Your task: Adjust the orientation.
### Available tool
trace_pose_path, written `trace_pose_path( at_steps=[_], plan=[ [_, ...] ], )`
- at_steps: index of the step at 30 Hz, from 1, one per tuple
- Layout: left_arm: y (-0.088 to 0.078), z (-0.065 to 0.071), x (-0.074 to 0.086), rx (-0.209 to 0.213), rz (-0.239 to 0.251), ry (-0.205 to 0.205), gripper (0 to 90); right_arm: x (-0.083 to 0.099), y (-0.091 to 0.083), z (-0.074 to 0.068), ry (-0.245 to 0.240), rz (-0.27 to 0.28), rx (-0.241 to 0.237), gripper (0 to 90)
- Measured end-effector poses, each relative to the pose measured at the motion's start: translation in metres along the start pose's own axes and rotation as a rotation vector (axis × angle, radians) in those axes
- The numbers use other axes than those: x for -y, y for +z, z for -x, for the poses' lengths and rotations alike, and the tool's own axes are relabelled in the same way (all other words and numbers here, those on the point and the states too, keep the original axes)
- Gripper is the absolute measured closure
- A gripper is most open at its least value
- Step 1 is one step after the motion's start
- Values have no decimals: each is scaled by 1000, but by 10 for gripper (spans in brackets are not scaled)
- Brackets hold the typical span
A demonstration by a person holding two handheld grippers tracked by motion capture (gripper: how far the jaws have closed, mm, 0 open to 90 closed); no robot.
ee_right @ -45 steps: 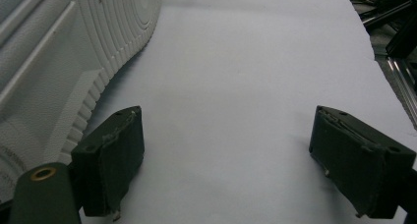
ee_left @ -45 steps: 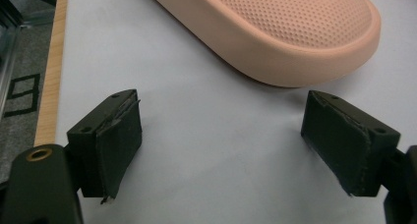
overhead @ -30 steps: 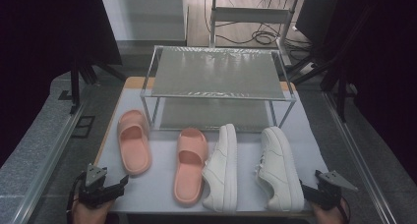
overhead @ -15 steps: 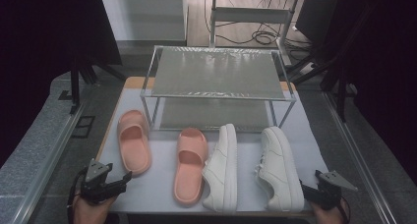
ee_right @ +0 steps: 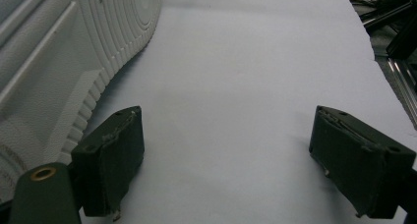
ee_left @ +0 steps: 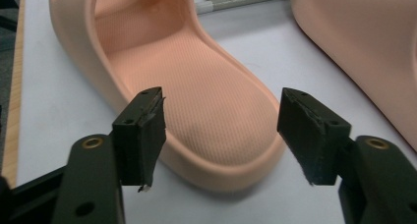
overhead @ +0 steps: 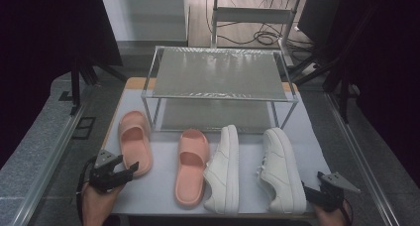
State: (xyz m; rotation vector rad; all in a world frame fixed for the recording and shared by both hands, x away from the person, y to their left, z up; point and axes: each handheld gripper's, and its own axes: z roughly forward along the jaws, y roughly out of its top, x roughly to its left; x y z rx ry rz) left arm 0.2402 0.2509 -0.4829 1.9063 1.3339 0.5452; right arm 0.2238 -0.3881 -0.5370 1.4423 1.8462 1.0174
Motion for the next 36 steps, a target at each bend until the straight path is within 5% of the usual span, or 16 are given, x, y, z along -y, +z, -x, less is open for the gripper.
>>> trace_pose_path(
  at_steps=[13,36],
  plan=[
    [26,-4,-27,20,-12,-10,494,0,0,0,0,0,-1,131],
    [64,-13,-64,-45,-24,-44,612,0,0,0,1,0,-4,131]
  ],
)
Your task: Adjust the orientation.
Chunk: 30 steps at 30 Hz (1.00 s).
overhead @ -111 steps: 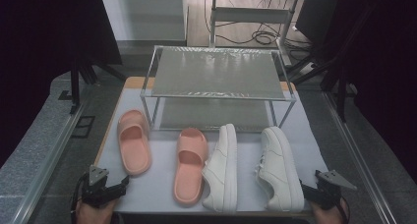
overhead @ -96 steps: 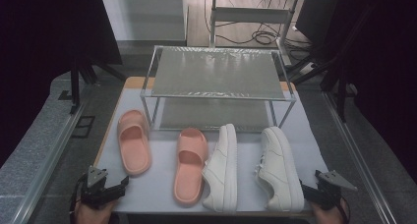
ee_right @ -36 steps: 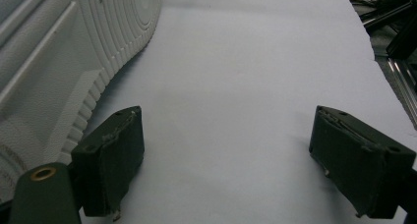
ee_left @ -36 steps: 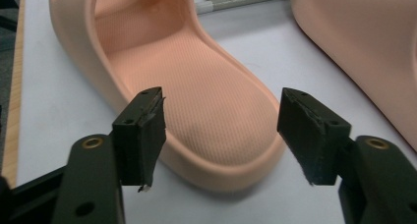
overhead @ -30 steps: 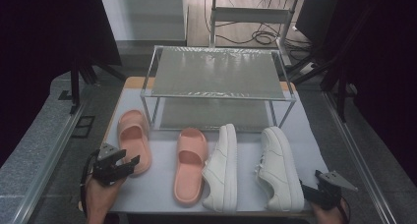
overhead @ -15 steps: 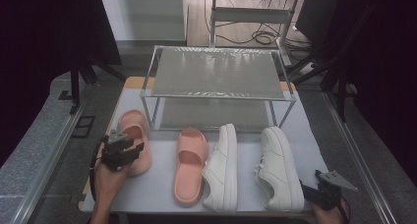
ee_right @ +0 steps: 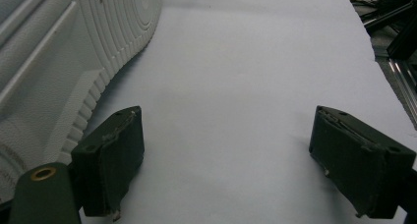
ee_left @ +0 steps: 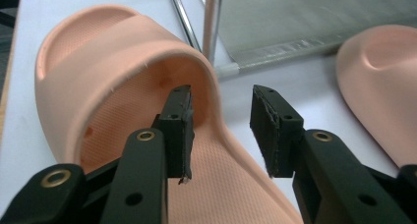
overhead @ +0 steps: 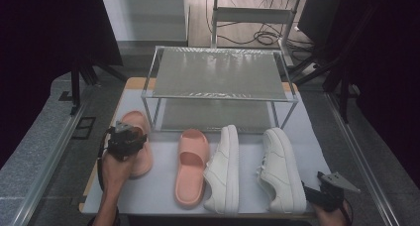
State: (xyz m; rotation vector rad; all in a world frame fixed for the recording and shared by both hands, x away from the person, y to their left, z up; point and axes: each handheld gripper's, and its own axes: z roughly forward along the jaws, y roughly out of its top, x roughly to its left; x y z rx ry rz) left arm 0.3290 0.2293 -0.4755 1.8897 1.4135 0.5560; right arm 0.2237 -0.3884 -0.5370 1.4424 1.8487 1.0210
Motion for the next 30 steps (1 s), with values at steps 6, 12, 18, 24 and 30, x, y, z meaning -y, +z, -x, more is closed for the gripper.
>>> trace_pose_path(
  at_steps=[6,12,18,24,30],
  plan=[
    [8,-3,-7,-22,-15,-11,648,0,0,0,-2,0,1,131],
    [15,-3,-11,-21,-25,-28,667,0,0,0,0,-1,0,131],
    [23,-3,-15,-46,-43,-34,689,0,0,0,-1,0,-1,131],
    [22,-3,-16,-58,-48,-34,734,0,0,0,-1,0,-1,131],
    [18,-4,-17,-63,-45,-34,739,0,0,0,-1,0,0,131]
  ],
)
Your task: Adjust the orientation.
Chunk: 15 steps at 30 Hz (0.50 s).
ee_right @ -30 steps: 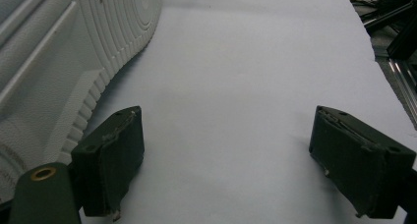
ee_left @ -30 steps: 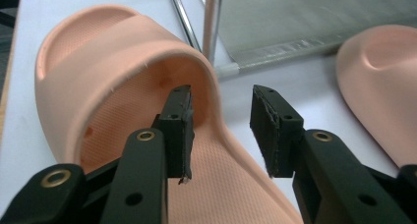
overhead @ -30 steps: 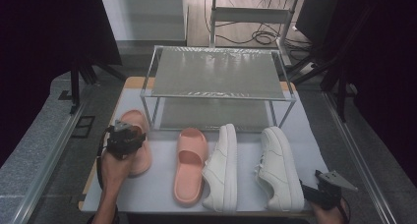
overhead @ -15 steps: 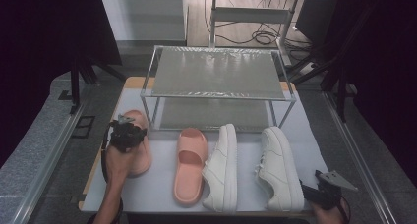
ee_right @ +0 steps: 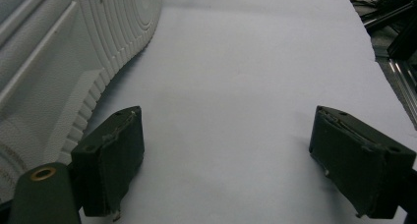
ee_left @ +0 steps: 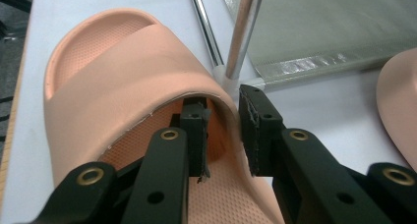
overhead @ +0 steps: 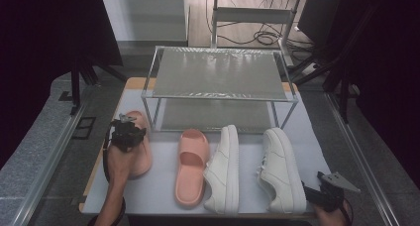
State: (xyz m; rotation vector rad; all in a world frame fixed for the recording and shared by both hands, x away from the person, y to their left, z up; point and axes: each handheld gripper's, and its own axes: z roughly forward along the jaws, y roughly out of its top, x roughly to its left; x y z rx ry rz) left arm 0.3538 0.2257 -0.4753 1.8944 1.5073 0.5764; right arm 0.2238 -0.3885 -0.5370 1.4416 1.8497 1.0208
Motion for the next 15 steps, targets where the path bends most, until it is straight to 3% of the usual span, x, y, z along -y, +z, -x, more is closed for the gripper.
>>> trace_pose_path(
  at_steps=[15],
  plan=[
    [-14,-15,6,-45,-17,4,835,0,0,0,0,0,0,131]
  ],
)
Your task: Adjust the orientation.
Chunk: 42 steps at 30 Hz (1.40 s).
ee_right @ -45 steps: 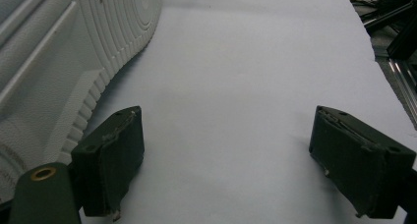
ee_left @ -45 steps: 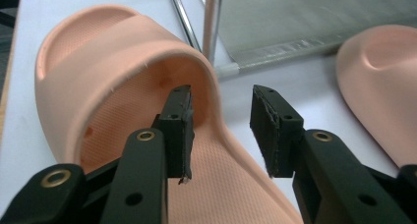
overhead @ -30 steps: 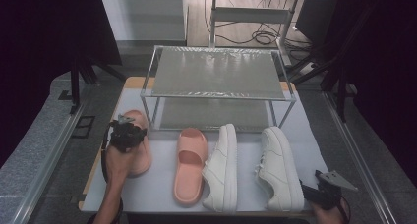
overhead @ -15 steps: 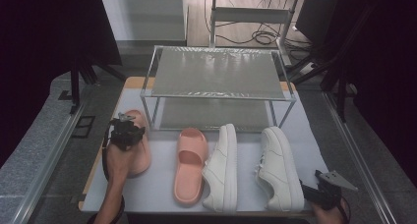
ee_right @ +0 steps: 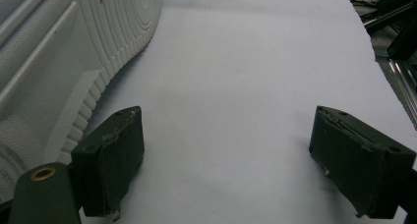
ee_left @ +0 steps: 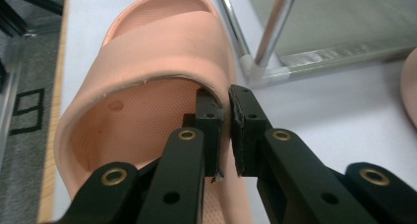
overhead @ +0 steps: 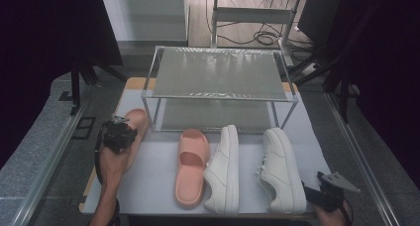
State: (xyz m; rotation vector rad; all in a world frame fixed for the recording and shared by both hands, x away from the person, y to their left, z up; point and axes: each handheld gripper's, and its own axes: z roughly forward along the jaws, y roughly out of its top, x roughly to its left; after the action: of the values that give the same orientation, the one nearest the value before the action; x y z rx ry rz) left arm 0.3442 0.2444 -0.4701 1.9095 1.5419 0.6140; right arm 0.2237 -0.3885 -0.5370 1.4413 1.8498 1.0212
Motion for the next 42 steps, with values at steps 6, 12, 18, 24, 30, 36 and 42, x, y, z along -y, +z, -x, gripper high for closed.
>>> trace_pose_path(
  at_steps=[6,12,18,24,30,36,42],
  plan=[
    [-11,-3,5,-20,-6,25,837,0,0,0,0,0,1,131],
    [-24,-1,10,-19,-8,57,837,0,0,0,-1,1,2,131],
    [-40,-2,20,9,-12,73,837,0,0,0,-1,1,1,131],
    [-56,-2,31,29,-7,88,838,0,0,0,-1,1,3,131],
    [-72,4,42,55,1,108,838,0,0,0,-1,1,4,131],
    [-82,16,51,73,1,154,839,0,0,0,-1,0,4,131],
    [-88,28,56,112,8,183,839,0,0,0,-1,1,4,131]
  ],
)
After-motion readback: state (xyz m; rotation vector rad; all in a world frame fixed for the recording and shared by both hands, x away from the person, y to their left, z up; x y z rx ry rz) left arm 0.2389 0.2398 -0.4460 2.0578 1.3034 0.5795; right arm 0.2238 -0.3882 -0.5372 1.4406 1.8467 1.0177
